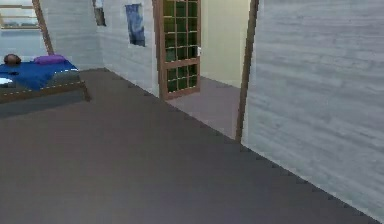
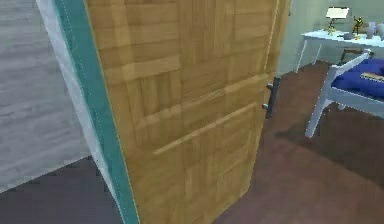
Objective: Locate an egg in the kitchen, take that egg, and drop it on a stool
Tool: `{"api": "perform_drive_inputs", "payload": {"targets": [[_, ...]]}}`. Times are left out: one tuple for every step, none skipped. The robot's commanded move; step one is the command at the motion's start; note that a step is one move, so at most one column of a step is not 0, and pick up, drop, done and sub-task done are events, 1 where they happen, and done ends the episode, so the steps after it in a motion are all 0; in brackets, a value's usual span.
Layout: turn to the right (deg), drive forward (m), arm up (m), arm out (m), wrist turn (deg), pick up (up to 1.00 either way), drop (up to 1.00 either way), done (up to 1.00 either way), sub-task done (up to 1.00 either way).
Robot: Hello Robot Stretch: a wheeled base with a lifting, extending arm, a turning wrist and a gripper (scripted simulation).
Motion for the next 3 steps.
{"api": "perform_drive_inputs", "payload": {"targets": [[0.0,0.50,0.00,0.00,0.0,0.00,0.00,0.00,0.00],[0.0,1.00,0.00,0.00,0.0,0.00,0.00,0.00,0.00],[-6.0,0.00,0.00,0.00,0.0,0.00,0.00,0.00,0.00]]}}
